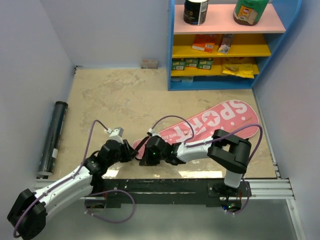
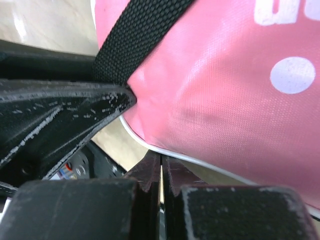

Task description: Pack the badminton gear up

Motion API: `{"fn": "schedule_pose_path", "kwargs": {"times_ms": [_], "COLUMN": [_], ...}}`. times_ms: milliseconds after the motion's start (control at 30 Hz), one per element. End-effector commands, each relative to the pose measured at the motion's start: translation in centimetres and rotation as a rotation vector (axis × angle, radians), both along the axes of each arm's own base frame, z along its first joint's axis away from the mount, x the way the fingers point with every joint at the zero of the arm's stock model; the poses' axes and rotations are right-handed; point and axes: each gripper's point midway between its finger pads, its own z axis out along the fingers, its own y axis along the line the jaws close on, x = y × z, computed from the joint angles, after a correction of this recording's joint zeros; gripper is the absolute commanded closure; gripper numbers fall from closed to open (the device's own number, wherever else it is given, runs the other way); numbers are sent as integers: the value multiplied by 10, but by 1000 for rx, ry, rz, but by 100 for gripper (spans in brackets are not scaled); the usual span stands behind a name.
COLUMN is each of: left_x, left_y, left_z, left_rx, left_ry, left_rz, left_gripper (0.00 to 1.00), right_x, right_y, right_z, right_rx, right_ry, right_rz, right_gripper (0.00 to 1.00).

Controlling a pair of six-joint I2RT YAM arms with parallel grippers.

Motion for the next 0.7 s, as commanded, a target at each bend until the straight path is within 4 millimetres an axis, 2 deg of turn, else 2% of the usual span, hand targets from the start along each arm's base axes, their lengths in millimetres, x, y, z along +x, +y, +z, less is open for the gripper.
{"fn": "schedule_pose_path", "kwargs": {"times_ms": [0,67,233,367,467,667], "left_x": [-49,-55,-67,-68,-70,-77], "left_y": [-12,-17,-32,-40,-40,-38], "left_z": [-25,-27,-31,-28,-29,-35], "left_rx": [-53,-59,-53,-23,-20,-30], "left_ry": [167,168,182,165,164,182], "left_rz": [-84,-110,-166,-181,-185,-194], "left_gripper": [86,87,91,92,93,94], "right_x": [9,8,-6,-6,1,14], "right_y": [-9,-3,36,58,62,55], "right_z": [3,8,29,37,39,47], "right_rx": [-14,1,77,153,170,191], "right_ry": [-24,-30,-55,-69,-104,-163], "right_rz": [-64,-62,-21,-32,-60,-129], "right_gripper": [100,100,100,100,100,100]}}
